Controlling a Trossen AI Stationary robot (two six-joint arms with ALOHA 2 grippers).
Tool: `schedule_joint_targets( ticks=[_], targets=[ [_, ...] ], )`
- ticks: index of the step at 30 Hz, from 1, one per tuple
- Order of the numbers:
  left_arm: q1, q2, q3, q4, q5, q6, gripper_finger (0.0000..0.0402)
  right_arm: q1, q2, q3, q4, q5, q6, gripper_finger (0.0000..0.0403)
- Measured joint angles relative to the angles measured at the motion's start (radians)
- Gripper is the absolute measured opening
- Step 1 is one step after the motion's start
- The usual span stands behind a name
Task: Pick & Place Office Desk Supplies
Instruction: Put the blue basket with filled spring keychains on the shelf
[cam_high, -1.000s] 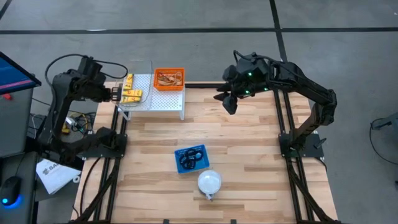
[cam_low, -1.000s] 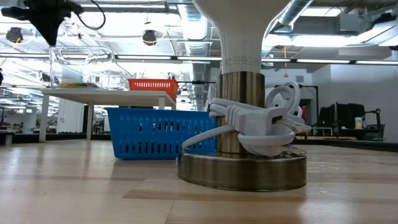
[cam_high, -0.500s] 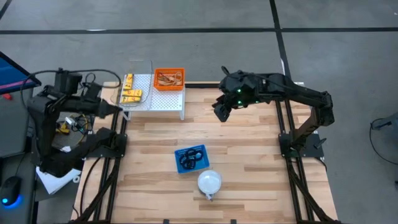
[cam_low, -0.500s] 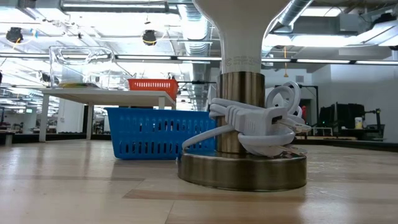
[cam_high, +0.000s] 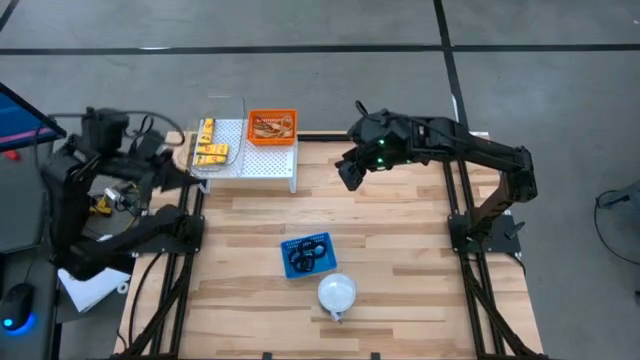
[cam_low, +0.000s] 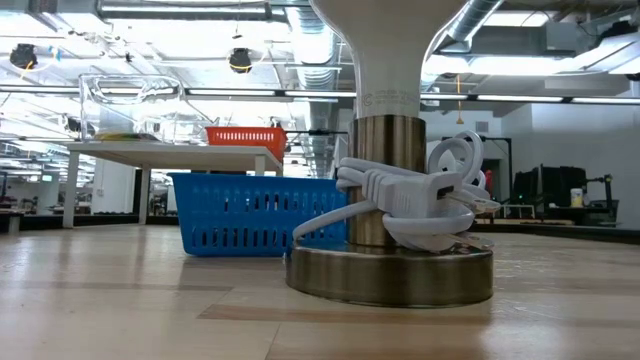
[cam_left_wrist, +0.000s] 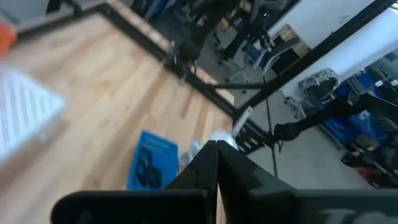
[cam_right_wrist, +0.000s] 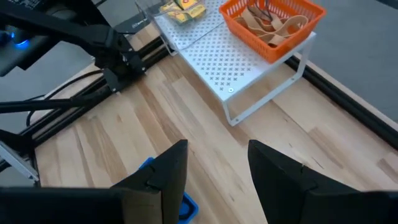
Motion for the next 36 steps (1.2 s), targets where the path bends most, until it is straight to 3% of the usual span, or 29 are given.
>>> schedule_joint_targets(
  ticks=[3, 6, 14, 18, 22, 27, 31, 36],
  targets=[
    [-0.037, 0.082, 0.0, 0.125, -0.014, -0.015, 0.0, 0.0, 0.0, 0.0, -0.002, 0.0, -0.003, 0.0166],
    [-0.144, 0.18, 0.0, 0.232, -0.07, -0.023, 0.0, 0.001, 0.0, 0.0, -0.004, 0.0, -0.003, 0.0166],
    [-0.655, 0.45, 0.0, 0.52, -0.272, -0.024, 0.0, 0.007, -0.003, 0.0, -0.013, 0.0, -0.004, 0.0166],
    [-0.914, 0.532, -0.001, 0.535, -0.467, -0.056, 0.0, 0.019, -0.023, -0.001, -0.026, 0.0, -0.024, 0.0166],
    [-1.159, 0.57, -0.001, 0.506, -0.715, -0.195, 0.0, 0.035, -0.045, -0.001, -0.048, 0.0, -0.041, 0.0166],
    [-1.419, 0.637, -0.001, 0.456, -0.928, -0.379, 0.0, 0.051, -0.074, -0.001, -0.083, 0.001, -0.072, 0.0166],
    [-1.559, 0.732, -0.001, 0.471, -0.944, -0.446, 0.0, 0.062, -0.097, -0.001, -0.092, 0.0, -0.1, 0.0166],
    [-1.634, 0.879, -0.001, 0.553, -0.875, -0.365, 0.0, 0.063, -0.123, 0.0, -0.09, 0.0, -0.125, 0.0166]
  ],
)
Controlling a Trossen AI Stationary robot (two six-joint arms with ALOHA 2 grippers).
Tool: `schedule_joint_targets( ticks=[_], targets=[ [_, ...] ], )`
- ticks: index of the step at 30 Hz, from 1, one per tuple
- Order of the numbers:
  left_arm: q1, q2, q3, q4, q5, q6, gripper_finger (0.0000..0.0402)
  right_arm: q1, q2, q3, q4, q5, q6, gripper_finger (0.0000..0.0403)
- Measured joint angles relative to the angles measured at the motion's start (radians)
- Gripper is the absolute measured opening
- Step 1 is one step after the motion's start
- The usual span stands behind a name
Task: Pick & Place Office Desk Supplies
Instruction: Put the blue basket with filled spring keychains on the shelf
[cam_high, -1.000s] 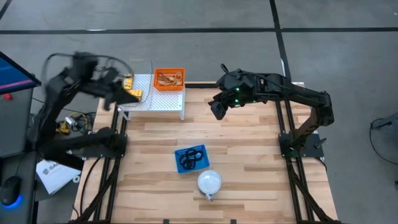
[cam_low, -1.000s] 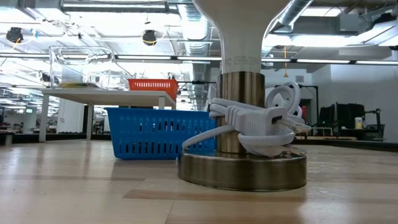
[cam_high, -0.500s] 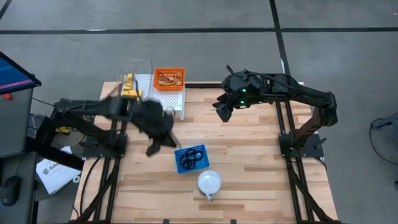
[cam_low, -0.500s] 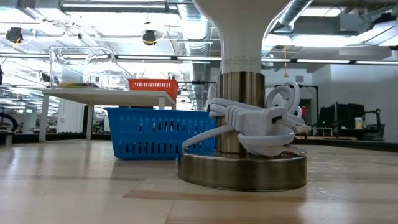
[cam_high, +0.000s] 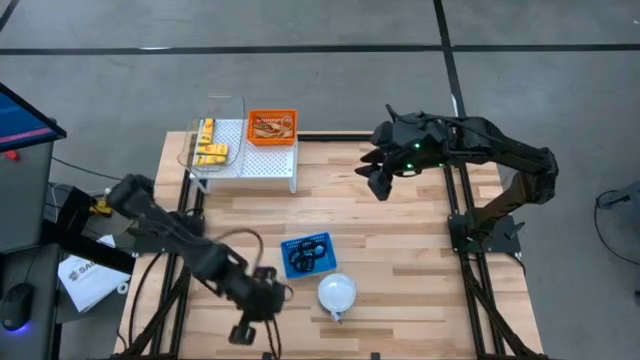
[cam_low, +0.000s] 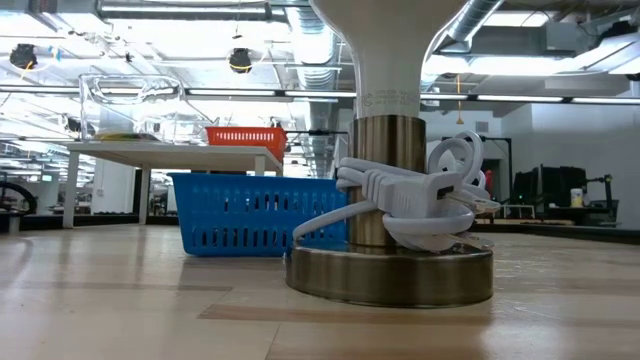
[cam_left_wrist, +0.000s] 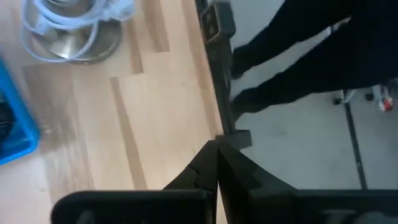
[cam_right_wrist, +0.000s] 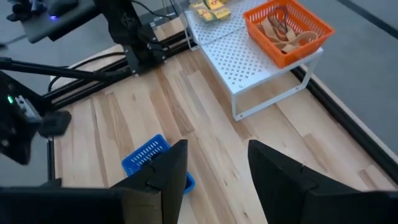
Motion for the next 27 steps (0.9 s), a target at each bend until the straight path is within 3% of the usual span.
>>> schedule_joint_targets(
  ticks=[6, 10, 17, 23, 27],
  targets=[
    [0.045, 0.07, 0.0, 0.014, -0.085, 0.01, 0.0021, 0.008, -0.03, 0.0, 0.001, 0.0, -0.014, 0.0166],
    [0.108, 0.094, 0.0, 0.013, -0.19, 0.029, 0.0066, 0.02, -0.045, 0.0, 0.005, -0.004, -0.038, 0.0166],
    [0.187, 0.187, 0.0, 0.0, -0.2, -0.078, 0.0145, 0.033, -0.075, 0.0, -0.003, -0.003, -0.039, 0.0166],
    [0.188, 0.207, -0.006, 0.013, -0.239, -0.085, 0.0151, 0.051, -0.111, 0.0, -0.002, 0.002, -0.036, 0.0166],
    [0.187, 0.205, -0.075, 0.036, -0.252, -0.117, 0.0141, 0.06, -0.126, 0.0, -0.002, 0.026, -0.036, 0.0166]
  ],
)
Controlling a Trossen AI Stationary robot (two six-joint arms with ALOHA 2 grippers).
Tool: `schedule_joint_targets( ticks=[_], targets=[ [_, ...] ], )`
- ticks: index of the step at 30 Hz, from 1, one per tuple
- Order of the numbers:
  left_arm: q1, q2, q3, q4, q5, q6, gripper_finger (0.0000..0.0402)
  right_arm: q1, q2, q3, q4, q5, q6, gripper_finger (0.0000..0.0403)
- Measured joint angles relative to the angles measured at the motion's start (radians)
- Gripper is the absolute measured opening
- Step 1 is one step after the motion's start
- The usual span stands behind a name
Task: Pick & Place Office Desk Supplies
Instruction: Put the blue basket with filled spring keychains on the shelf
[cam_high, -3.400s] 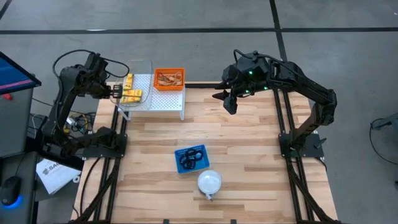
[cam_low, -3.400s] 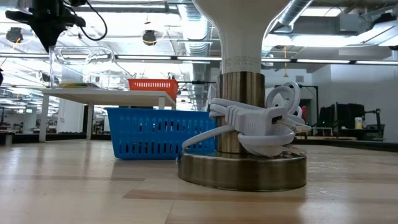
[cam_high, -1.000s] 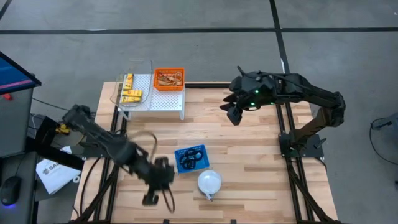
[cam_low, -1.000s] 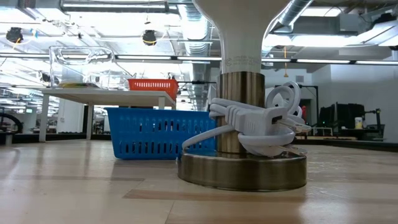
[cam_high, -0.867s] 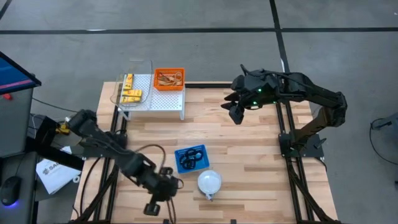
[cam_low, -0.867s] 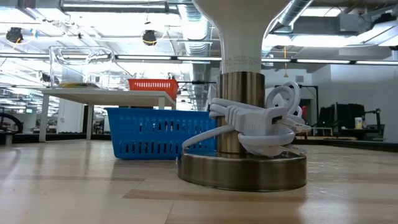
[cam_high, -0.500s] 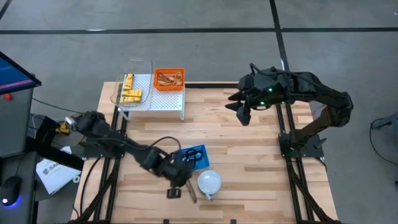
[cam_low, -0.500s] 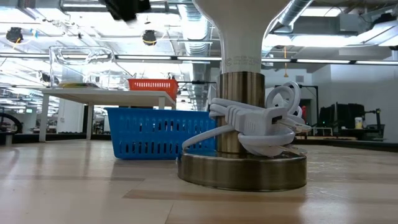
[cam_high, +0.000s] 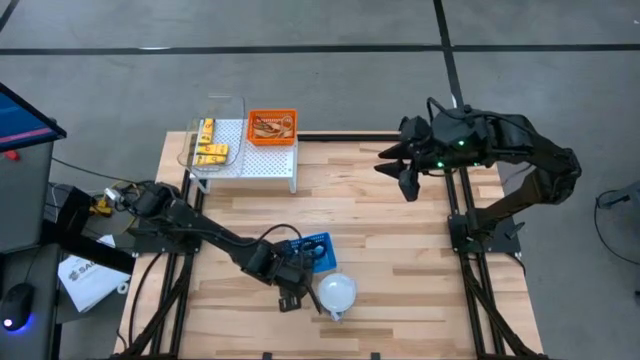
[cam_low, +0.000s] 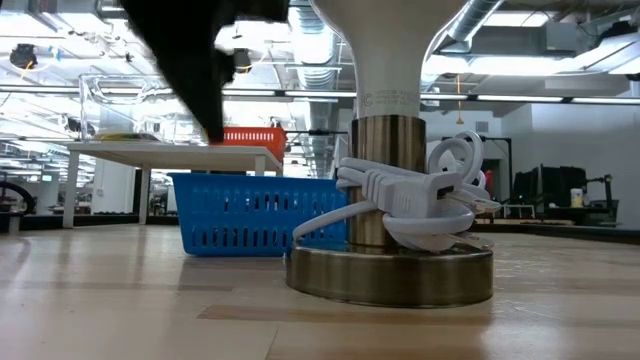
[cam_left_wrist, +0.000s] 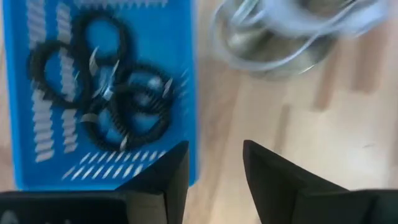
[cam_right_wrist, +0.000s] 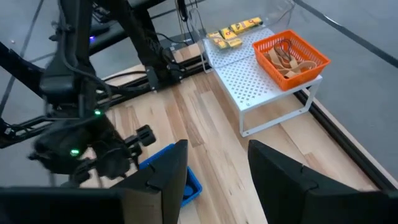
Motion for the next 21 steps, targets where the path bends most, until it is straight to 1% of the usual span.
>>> schedule_joint_targets(
  ticks=[5, 9, 10, 19, 21],
  targets=[
    [-0.001, -0.027, -0.079, 0.011, -0.027, -0.014, 0.0132, 0.001, -0.01, 0.0, 0.0, 0.0, 0.007, 0.0166],
    [-0.001, -0.048, -0.129, 0.069, -0.015, 0.012, 0.0131, 0.002, -0.01, 0.0, -0.001, 0.0, 0.011, 0.0166],
    [-0.002, -0.047, -0.143, 0.107, -0.008, 0.025, 0.0131, 0.002, -0.01, 0.0, -0.002, 0.0, 0.011, 0.0166],
    [-0.007, -0.045, -0.2, 0.143, -0.009, 0.102, 0.013, 0.001, -0.001, -0.001, -0.012, 0.0, 0.018, 0.0166],
    [-0.007, -0.045, -0.209, 0.148, -0.01, 0.116, 0.0124, 0.001, -0.001, -0.001, -0.013, 0.0, 0.018, 0.0166]
  ],
)
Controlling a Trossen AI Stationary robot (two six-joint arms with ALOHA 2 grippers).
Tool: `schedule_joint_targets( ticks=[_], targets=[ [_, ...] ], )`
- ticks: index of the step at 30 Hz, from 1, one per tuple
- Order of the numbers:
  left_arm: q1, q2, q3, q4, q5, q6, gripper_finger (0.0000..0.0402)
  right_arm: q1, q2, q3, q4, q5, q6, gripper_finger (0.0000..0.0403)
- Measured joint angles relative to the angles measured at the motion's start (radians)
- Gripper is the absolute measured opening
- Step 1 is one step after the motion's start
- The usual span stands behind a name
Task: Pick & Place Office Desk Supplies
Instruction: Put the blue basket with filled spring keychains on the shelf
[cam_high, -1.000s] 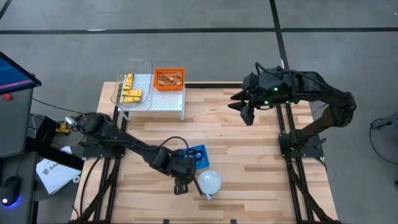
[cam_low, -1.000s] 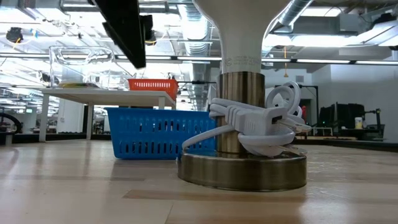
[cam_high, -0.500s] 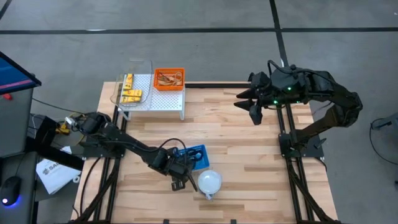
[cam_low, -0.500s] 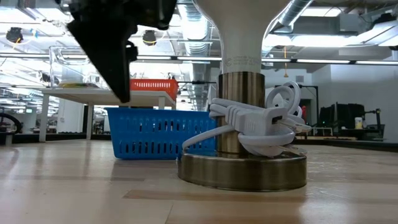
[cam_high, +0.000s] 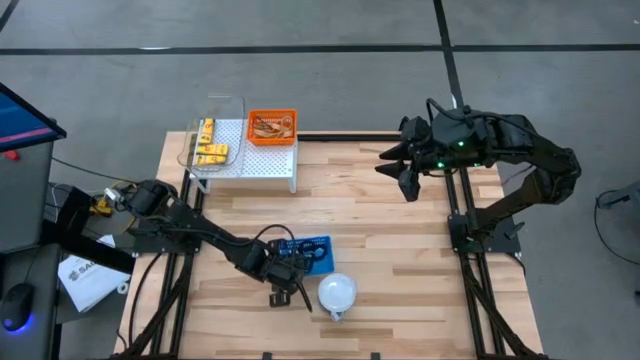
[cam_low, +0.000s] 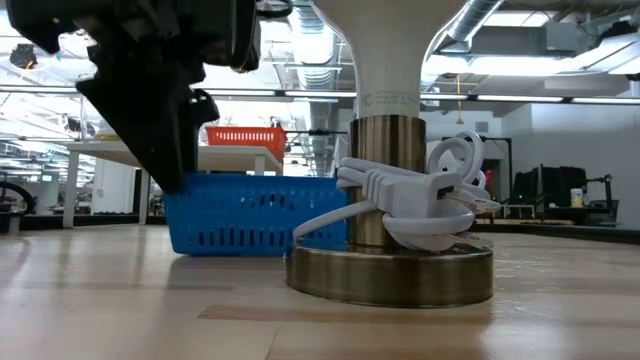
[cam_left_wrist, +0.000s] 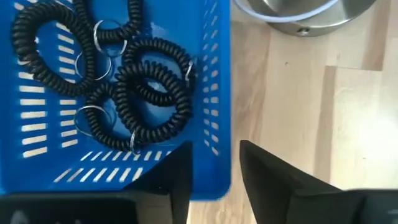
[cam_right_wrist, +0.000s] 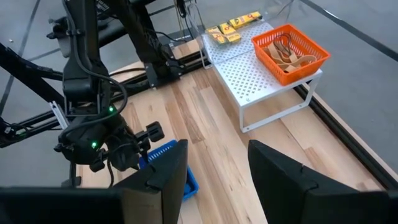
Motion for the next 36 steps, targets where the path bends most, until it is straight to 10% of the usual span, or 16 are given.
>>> schedule_joint_targets(
  ticks=[9, 36],
  targets=[
    [0.009, -0.001, -0.026, 0.014, 0.001, 0.001, 0.0012, 0.0, 0.0, 0.0, -0.026, 0.023, 0.0, 0.0166],
    [0.339, -0.375, 0.195, -0.535, -0.115, 0.554, 0.0001, 0.0, 0.001, 0.001, -0.028, 0.048, -0.019, 0.0166]
  ],
)
